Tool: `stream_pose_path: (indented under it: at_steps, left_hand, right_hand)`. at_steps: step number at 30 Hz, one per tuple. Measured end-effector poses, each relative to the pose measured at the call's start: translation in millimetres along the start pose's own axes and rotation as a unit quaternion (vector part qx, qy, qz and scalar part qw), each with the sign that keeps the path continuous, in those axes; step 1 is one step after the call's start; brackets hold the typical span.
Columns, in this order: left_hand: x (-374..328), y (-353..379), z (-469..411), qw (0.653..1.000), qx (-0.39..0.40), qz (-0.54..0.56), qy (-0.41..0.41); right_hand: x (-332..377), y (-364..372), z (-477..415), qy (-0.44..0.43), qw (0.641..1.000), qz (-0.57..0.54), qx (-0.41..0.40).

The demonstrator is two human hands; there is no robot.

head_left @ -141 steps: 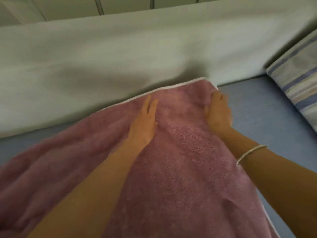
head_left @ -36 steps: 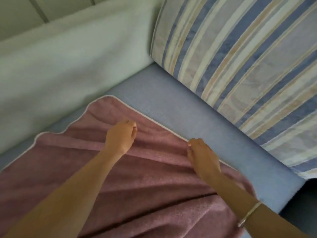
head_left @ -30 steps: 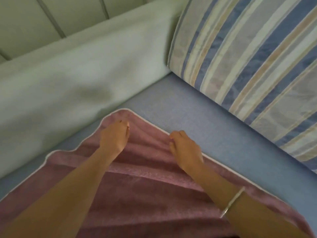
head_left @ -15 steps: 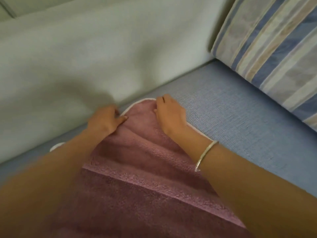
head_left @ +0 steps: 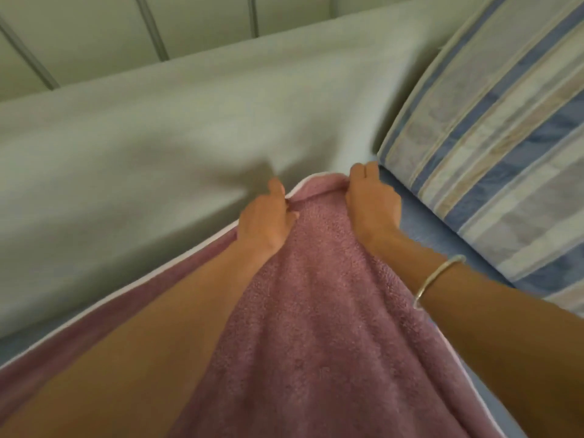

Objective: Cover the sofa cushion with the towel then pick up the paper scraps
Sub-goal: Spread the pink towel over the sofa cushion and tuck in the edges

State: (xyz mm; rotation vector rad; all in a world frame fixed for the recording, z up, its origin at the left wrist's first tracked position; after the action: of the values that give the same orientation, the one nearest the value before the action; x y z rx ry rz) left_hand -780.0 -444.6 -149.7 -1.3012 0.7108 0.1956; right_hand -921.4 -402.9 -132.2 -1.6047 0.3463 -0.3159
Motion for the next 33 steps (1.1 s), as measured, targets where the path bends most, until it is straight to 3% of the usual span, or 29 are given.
stream_pose_path:
  at_steps: [4, 8, 10, 14, 19, 24, 28, 33]
  left_hand:
    - [-16, 16, -28, 0.996, 0.082, 0.023, 0.007]
    - [-15, 64, -19, 0.99, 0.137, -0.041, 0.021]
    - [-8, 80, -10, 0.99, 0.1, -0.092, 0.038]
    - [-1, 95, -11, 0.987, 0.063, -0.128, 0.071]
    - [-1, 96, -11, 0.986, 0.089, -0.134, 0.046]
    - [0, 93, -19, 0.985, 0.128, -0.119, 0.009]
    - [3, 89, 13, 0.986, 0.089, -0.132, 0.055]
    - [6, 87, 19, 0.987, 0.069, -0.134, 0.054]
  right_hand:
    - [-19, -6, -29, -0.004, 1.0, 0.028, -0.005]
    - [-38, 23, -31, 0.029, 0.998, 0.029, 0.04]
    - [-40, 49, -22, 0.019, 0.998, -0.006, 0.055]
    - [-42, 74, -15, -0.03, 0.998, -0.061, 0.008]
    - [-36, 76, -19, -0.097, 0.993, 0.012, 0.071]
    - [-34, 81, -23, -0.106, 0.987, 0.041, 0.113]
    - [-33, 79, -22, -0.112, 0.986, 0.053, 0.108]
    - [-23, 67, -40, -0.123, 0.978, 0.103, 0.135]
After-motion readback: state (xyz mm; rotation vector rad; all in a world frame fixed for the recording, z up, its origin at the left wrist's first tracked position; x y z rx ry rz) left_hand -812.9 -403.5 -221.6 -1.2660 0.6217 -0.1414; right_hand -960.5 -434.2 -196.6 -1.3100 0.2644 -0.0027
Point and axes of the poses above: each hand's wrist, its own z-axis away from the middle knuckle, its own y-axis out of the palm, x = y × z, the point moved 4 cm from there along -z, towards the middle knuckle, and after that the axes turned 8 degrees about z, right-handed, at the moved point
